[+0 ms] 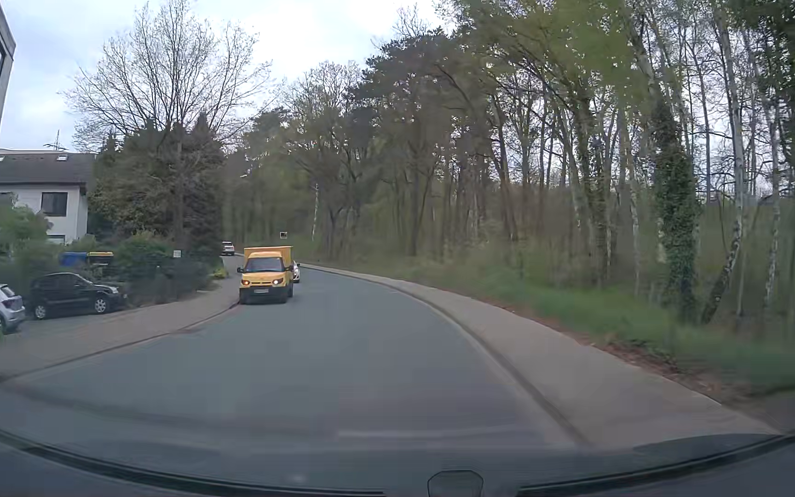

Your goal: Follow the waypoints while adhering to traffic rules and regulations

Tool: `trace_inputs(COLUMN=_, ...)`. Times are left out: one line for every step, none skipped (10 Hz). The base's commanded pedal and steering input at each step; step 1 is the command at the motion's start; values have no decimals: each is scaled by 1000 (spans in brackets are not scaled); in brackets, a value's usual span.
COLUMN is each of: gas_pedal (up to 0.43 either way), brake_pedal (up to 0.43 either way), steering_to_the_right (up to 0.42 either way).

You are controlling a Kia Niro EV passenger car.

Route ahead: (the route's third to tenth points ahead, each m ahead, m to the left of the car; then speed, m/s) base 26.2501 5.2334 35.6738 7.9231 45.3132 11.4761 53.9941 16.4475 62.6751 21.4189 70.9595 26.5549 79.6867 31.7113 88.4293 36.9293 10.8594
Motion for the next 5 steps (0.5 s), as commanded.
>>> trace_inputs(gas_pedal=150, brake_pedal=0, steering_to_the_right=-12)
trace_inputs(gas_pedal=157, brake_pedal=0, steering_to_the_right=-12)
trace_inputs(gas_pedal=157, brake_pedal=0, steering_to_the_right=-13)
trace_inputs(gas_pedal=157, brake_pedal=0, steering_to_the_right=-13)
trace_inputs(gas_pedal=157, brake_pedal=0, steering_to_the_right=-15)
